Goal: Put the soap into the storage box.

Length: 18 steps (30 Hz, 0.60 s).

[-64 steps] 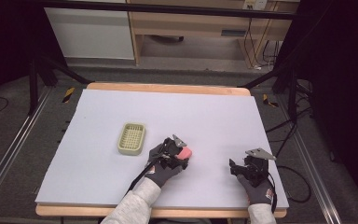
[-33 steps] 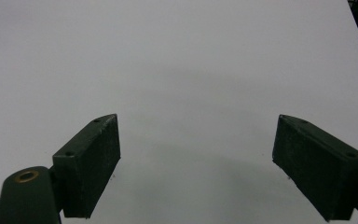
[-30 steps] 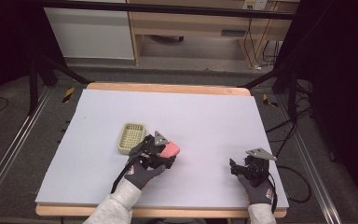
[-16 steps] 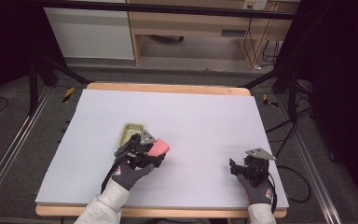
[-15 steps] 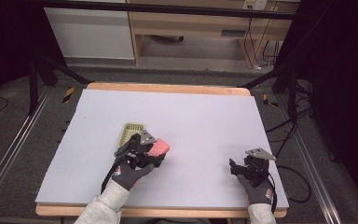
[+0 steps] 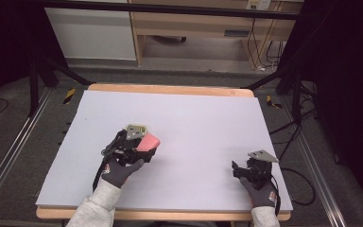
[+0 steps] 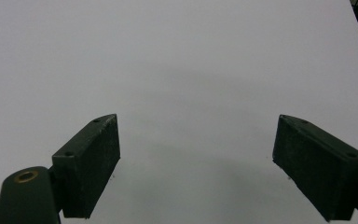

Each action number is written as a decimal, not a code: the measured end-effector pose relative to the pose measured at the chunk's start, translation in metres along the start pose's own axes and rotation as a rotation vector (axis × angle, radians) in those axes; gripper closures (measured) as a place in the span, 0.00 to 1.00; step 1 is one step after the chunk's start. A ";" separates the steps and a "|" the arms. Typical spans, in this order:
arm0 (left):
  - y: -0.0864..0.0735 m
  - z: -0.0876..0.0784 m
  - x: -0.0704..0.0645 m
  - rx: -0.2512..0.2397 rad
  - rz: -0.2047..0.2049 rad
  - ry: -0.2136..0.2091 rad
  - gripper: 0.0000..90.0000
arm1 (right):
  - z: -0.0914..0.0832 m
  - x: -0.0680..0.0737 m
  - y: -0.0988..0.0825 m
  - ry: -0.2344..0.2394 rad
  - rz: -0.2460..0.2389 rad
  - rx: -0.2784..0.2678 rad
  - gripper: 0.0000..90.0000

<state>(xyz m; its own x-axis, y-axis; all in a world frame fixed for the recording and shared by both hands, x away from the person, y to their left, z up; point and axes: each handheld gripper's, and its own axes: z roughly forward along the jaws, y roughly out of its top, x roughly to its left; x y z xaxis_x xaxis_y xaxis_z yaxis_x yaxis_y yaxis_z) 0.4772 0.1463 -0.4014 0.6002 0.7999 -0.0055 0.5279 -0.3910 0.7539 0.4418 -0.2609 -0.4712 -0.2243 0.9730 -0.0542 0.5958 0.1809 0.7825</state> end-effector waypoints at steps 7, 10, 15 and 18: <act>0.000 0.000 0.008 0.004 -0.010 0.020 0.41 | 0.000 0.000 0.000 -0.001 0.001 0.002 0.17; 0.000 0.001 0.014 -0.002 -0.027 0.032 0.41 | 0.000 0.001 0.000 -0.002 0.000 0.001 0.17; -0.002 0.002 0.024 0.008 -0.042 0.051 0.41 | 0.001 0.001 0.000 -0.003 -0.001 0.000 0.16; -0.002 0.002 0.028 0.006 -0.056 0.058 0.41 | 0.001 0.001 0.000 -0.003 0.002 0.002 0.16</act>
<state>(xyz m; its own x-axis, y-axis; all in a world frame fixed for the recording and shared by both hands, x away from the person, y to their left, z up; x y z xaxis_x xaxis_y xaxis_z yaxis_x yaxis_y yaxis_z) 0.4943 0.1688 -0.4044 0.5340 0.8455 -0.0090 0.5630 -0.3476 0.7498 0.4424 -0.2600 -0.4713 -0.2203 0.9739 -0.0545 0.5978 0.1789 0.7814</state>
